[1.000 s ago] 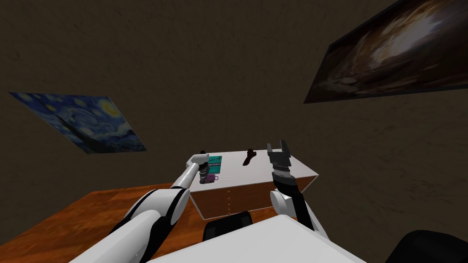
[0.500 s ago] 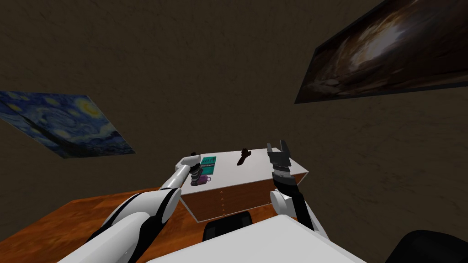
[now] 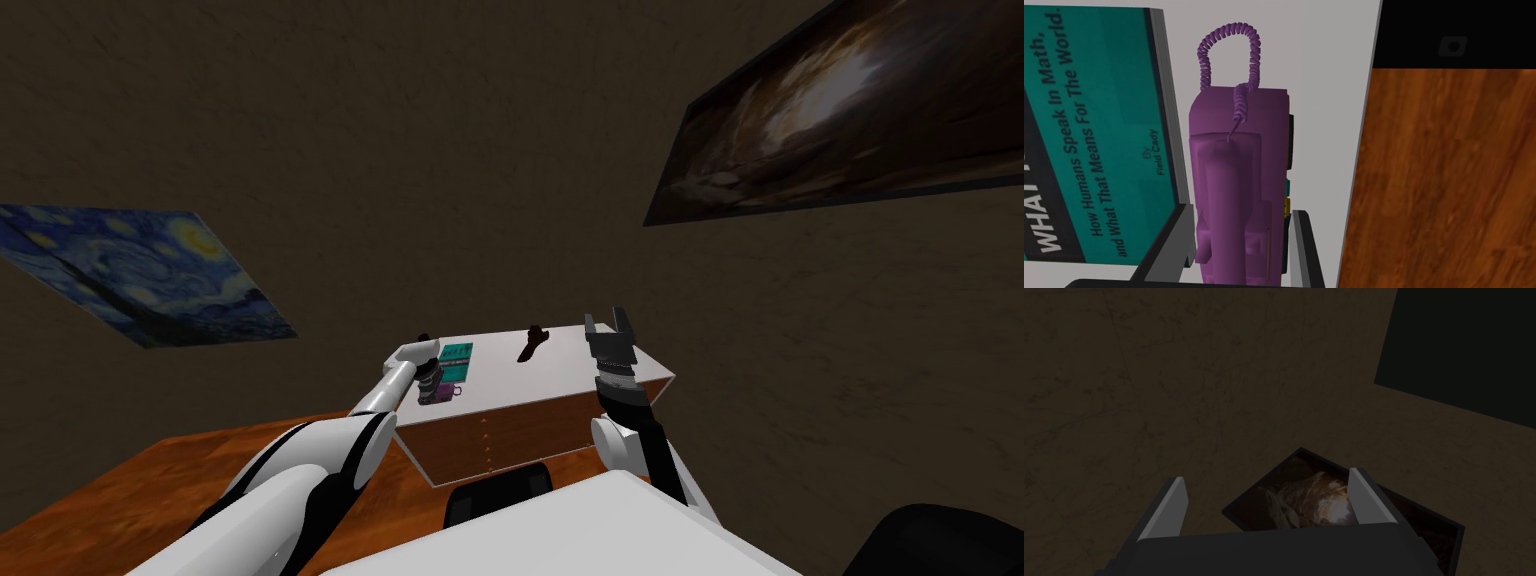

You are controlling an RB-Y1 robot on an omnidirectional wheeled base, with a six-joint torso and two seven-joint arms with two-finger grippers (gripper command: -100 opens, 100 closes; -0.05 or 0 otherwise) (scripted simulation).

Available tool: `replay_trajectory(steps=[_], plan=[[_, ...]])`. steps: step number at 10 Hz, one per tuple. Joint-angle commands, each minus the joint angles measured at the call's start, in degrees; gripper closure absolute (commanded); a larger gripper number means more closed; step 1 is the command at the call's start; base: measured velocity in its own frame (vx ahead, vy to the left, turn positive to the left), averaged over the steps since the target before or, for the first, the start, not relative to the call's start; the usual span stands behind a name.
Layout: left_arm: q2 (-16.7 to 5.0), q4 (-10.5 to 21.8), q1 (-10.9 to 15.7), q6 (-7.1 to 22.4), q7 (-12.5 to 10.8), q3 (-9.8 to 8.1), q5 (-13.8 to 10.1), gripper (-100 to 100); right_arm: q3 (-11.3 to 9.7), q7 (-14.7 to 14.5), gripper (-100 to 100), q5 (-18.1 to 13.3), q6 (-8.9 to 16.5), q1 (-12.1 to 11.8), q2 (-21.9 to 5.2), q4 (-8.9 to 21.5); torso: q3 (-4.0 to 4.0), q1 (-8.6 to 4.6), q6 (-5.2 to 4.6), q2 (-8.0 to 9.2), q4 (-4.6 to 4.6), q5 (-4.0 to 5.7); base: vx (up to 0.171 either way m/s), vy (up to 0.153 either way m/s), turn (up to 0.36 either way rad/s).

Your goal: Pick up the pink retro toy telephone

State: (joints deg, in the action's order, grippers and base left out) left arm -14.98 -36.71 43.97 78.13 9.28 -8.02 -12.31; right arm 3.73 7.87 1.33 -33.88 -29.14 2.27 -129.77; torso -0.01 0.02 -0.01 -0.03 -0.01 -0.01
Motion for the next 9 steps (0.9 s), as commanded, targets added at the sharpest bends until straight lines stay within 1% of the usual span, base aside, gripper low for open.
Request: replay_trajectory(steps=[1,2,3,4,5,7,9], plan=[[0.00,0.00,0.00,0.00,0.00,0.00,0.00,0,0.00,0.00,0,0.00,0.00,0.00,0.00,0.00,0.00,0.00,0.00,0.00,0.00,0.00,0.000,0.000,0.000],[2.13,-1.46,0.32,1.10,-1.82,1.05,0.97,100,0.00,0.00,0,0.00,0.00,0.00,0.00,0.00,0.01,0.00,0.00,0.01,0.00,0.00,0.004,0.100,0.133],[3.80,-2.47,0.50,1.89,-3.28,1.84,1.72,100,0.01,0.00,0,0.00,0.00,-0.01,-0.01,0.00,0.02,0.32,0.06,0.01,-0.02,-0.03,0.043,0.164,0.120],[3.80,-2.47,0.50,1.89,-3.28,1.84,1.72,100,0.02,0.00,0,0.00,0.00,-0.01,-0.02,0.00,-0.04,0.53,0.03,-0.11,-0.01,-0.09,0.043,0.131,0.001],[3.80,-2.47,0.50,1.89,-3.28,1.84,1.72,100,0.01,0.00,0,0.00,0.00,0.00,-0.01,0.00,-0.06,0.50,0.04,-0.13,0.00,-0.08,0.007,0.059,-0.015],[7.12,-4.50,0.87,3.45,-6.21,3.42,3.23,100,0.01,0.00,0,0.00,0.00,0.00,-0.01,0.00,0.05,0.17,0.03,0.07,-0.04,-0.02,0.001,0.063,0.086],[10.45,-6.53,1.24,5.01,-9.13,5.00,4.74,100,0.01,0.00,0,0.00,0.00,0.00,-0.01,0.00,0.06,0.29,0.00,0.02,-0.09,-0.02,0.023,0.123,0.091]])
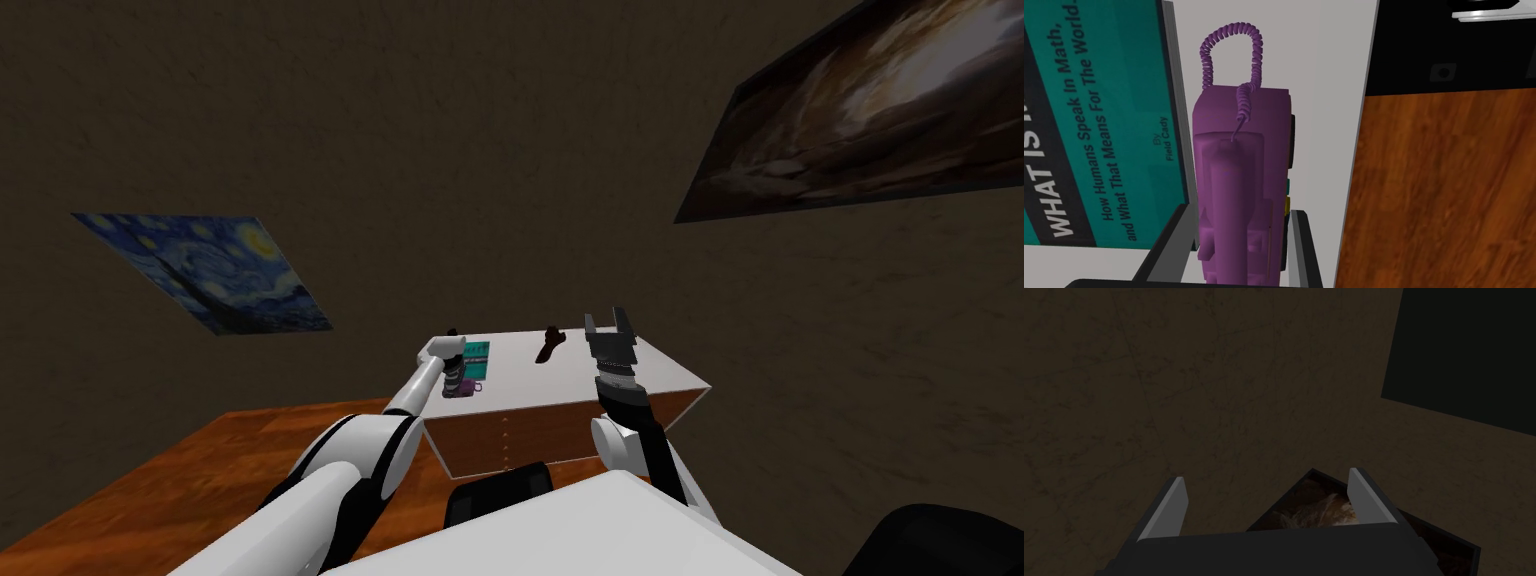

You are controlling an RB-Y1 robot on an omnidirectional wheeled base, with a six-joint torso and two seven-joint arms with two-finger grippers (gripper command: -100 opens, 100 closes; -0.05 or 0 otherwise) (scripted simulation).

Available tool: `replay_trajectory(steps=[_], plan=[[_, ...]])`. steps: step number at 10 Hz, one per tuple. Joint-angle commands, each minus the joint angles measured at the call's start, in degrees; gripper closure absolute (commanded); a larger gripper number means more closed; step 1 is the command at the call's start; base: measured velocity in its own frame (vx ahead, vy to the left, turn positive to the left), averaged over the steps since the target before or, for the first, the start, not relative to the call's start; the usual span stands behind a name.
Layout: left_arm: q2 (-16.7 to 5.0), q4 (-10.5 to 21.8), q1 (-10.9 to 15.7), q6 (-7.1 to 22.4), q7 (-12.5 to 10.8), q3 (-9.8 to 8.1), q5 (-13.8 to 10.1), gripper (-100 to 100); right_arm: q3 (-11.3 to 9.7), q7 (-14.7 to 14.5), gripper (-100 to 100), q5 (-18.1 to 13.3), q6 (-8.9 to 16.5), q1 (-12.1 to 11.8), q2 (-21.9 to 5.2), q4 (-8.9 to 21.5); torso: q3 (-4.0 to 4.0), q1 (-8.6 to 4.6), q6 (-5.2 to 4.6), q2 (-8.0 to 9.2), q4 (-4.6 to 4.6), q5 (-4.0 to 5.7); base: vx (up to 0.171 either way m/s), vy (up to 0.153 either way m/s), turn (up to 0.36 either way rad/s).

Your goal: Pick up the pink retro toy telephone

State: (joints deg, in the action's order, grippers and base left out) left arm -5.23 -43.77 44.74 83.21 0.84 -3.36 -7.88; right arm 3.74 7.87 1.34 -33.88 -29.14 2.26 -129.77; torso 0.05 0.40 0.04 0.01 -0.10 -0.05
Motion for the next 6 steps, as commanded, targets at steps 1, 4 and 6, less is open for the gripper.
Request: replay_trajectory(steps=[1,4,6], plan=[[2.36,-0.49,0.65,0.71,-2.15,1.13,1.07,100,0.00,0.00,0,0.00,0.00,0.00,0.00,0.00,0.00,0.00,0.00,0.00,0.00,0.00,0.030,0.143,0.088],[5.69,-2.67,1.02,2.28,-5.07,2.71,2.58,100,0.00,0.00,0,0.00,0.00,0.00,0.00,0.00,0.05,0.08,0.03,0.08,-0.03,-0.01,0.020,0.122,0.065],[5.26,-3.09,0.62,2.65,-4.71,2.55,2.39,0,-0.01,0.00,0,0.00,0.00,0.01,0.01,0.00,0.08,-0.25,0.01,0.10,-0.06,0.06,0.005,0.021,-0.002]])
